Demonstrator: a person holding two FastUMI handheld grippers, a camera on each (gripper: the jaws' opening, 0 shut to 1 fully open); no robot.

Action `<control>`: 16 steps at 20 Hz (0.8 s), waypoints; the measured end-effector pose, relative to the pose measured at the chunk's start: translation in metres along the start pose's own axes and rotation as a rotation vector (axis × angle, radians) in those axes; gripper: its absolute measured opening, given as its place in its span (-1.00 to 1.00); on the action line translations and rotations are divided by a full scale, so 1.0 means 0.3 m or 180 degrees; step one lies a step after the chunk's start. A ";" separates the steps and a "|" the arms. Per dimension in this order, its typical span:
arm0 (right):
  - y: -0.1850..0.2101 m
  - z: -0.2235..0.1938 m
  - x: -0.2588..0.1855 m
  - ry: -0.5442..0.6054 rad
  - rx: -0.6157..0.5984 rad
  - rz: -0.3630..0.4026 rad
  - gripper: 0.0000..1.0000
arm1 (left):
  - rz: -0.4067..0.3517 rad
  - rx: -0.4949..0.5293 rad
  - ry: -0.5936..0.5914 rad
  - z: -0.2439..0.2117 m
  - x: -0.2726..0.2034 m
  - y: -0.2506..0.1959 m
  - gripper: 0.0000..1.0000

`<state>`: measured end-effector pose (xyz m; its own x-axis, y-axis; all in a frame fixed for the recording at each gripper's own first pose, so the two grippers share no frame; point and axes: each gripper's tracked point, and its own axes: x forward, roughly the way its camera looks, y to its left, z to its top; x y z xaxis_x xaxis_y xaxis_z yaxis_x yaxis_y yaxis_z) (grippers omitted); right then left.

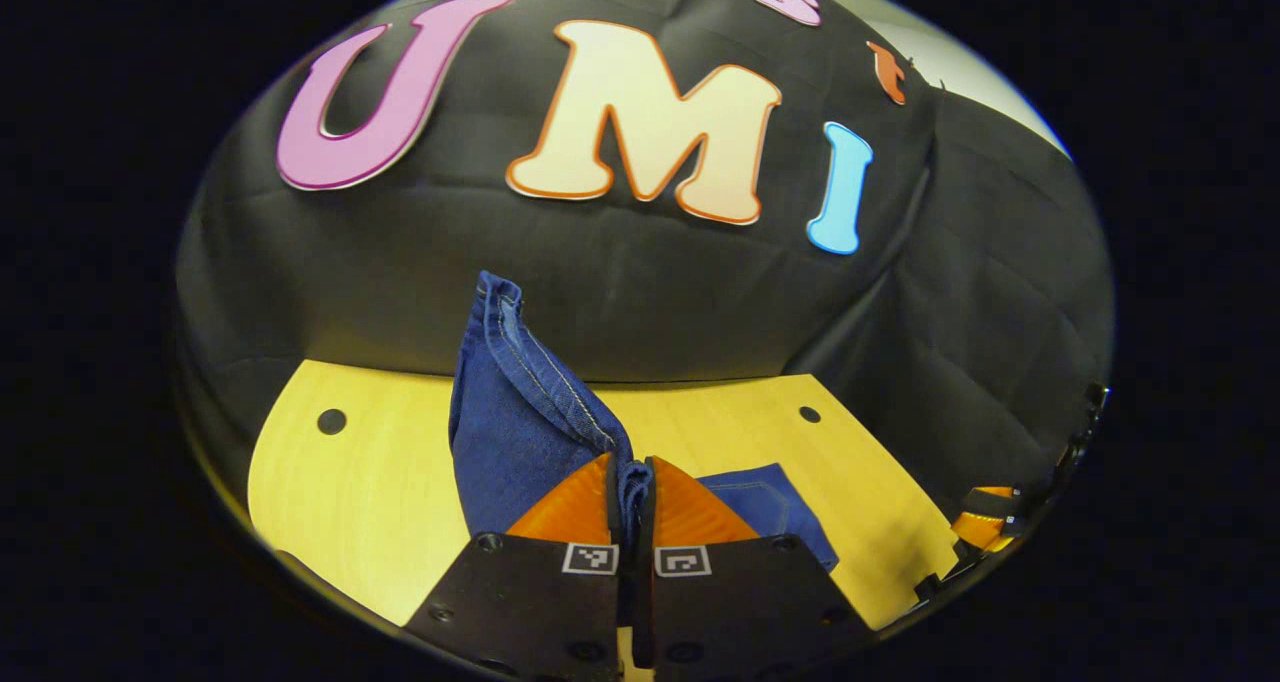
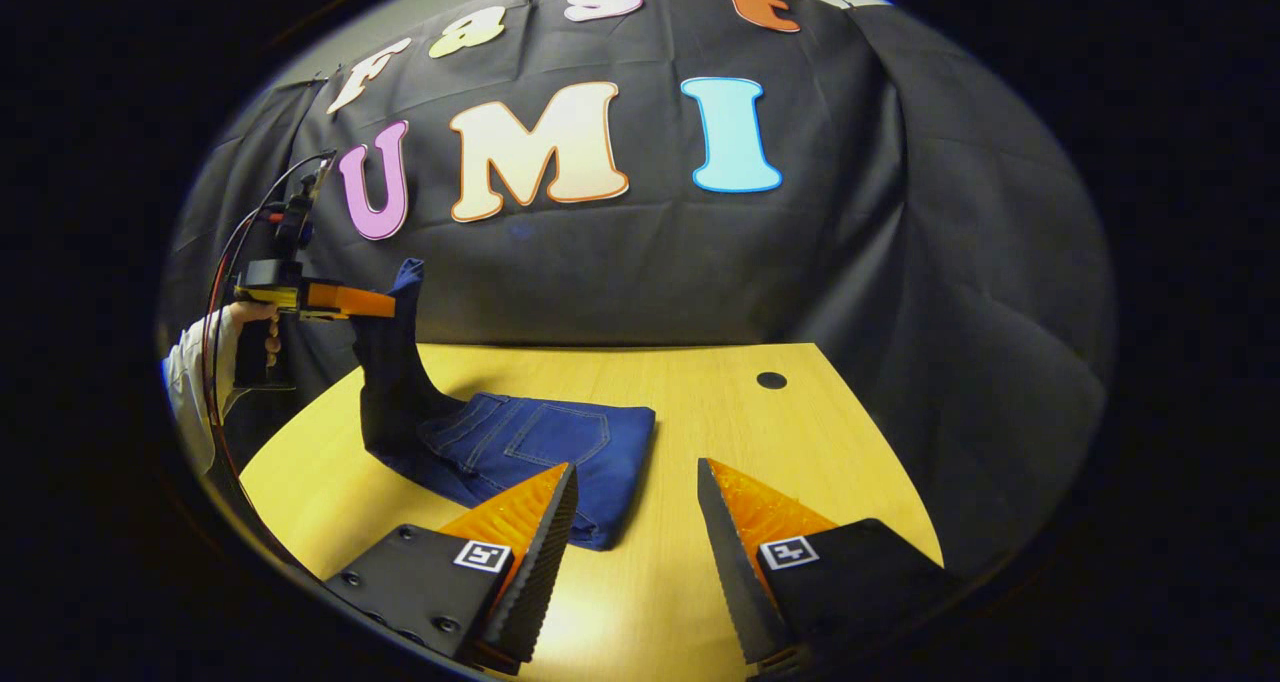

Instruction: Grasp the waist and the cuffs of the jeans and fold them to make the two legs overlap; first hold the waist and fold one-third of the jeans toward the cuffs, then hold the cuffs and fold the remaining one-third in the same direction to finish folding.

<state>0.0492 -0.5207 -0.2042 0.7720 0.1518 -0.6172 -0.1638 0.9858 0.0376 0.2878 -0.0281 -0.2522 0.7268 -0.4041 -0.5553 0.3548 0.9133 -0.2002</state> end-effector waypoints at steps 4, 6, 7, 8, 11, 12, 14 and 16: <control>-0.076 -0.024 -0.041 0.0025 -0.0008 -0.0056 0.56 | -0.0257 0.0142 0.0067 -0.027 0.096 -0.202 -1.00; -0.116 -0.028 -0.058 0.0026 -0.0008 -0.0095 0.50 | -0.0326 0.0190 0.0169 -0.065 0.142 -0.283 -1.00; -0.136 -0.028 -0.065 0.0028 -0.0004 -0.0116 0.50 | -0.0345 0.0226 0.0226 -0.090 0.166 -0.319 -1.00; -0.154 -0.037 -0.073 0.0041 0.0001 -0.0135 0.50 | -0.0359 0.0260 0.0269 -0.120 0.196 -0.351 -1.00; -0.200 -0.061 -0.102 0.0074 0.0007 -0.0183 0.51 | -0.0325 0.0403 0.0439 -0.225 0.263 -0.411 -1.00; -0.200 -0.065 -0.102 0.0084 0.0011 -0.0189 0.50 | -0.0275 0.0423 0.0501 -0.266 0.284 -0.418 -1.00; -0.218 -0.080 -0.115 0.0095 0.0017 -0.0178 0.56 | -0.0173 0.0408 0.0598 -0.343 0.318 -0.432 -1.00; -0.208 -0.078 -0.121 0.0079 0.0013 -0.0115 0.50 | -0.0188 0.0378 0.0627 -0.400 0.334 -0.467 -0.84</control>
<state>0.0171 -0.5895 -0.2025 0.7619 0.1145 -0.6375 -0.1338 0.9908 0.0181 0.2403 -0.1904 -0.3768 0.5781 -0.4282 -0.6946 0.4685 0.8711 -0.1470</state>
